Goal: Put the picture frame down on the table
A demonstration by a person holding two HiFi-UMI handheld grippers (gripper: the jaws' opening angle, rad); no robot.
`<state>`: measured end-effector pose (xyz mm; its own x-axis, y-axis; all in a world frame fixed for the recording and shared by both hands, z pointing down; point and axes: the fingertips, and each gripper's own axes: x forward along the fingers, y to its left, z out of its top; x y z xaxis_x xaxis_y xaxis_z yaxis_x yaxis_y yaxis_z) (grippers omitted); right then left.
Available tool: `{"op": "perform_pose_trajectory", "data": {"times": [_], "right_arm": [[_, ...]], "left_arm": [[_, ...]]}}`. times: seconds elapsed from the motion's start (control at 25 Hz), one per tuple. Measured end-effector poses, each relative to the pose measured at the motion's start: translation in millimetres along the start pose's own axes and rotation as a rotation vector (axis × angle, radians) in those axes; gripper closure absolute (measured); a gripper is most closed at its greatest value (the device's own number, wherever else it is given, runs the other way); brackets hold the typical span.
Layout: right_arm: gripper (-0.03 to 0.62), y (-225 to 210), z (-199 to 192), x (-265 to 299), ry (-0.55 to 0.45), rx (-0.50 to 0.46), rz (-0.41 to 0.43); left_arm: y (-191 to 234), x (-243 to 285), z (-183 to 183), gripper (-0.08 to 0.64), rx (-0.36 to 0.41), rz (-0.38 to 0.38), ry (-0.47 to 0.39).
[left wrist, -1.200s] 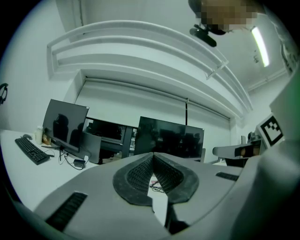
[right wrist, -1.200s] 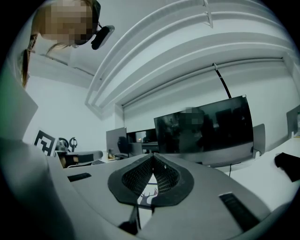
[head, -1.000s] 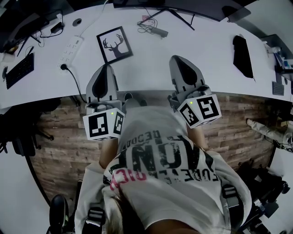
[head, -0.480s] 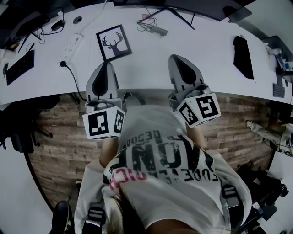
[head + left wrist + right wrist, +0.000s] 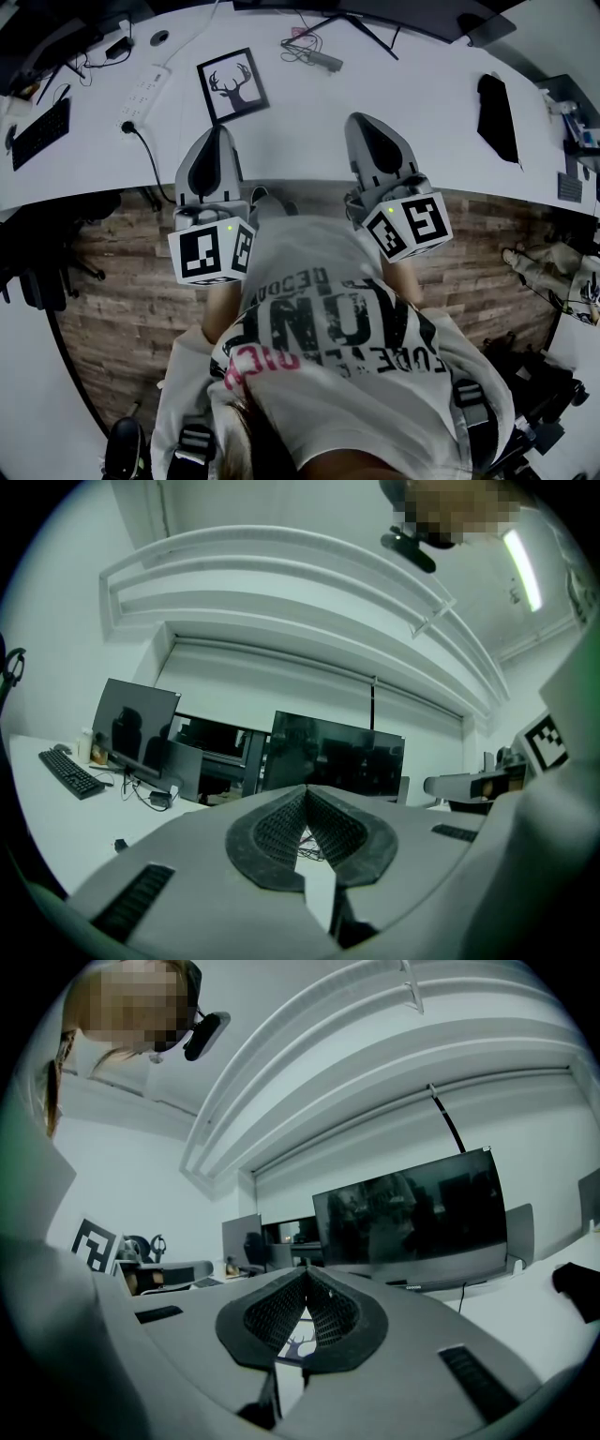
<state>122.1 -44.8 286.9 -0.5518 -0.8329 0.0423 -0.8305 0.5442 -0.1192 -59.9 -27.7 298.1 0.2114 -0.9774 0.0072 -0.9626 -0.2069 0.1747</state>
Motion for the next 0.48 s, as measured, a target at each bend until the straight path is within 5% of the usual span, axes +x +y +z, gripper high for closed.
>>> {"op": "perform_pose_trajectory", "data": {"times": [0.48], "right_arm": [[0.591,2.0,-2.1,-0.3,0.008,0.019,0.019]], "left_arm": [[-4.5,-2.0,-6.4,0.557,-0.019,-0.008,0.034]]}}
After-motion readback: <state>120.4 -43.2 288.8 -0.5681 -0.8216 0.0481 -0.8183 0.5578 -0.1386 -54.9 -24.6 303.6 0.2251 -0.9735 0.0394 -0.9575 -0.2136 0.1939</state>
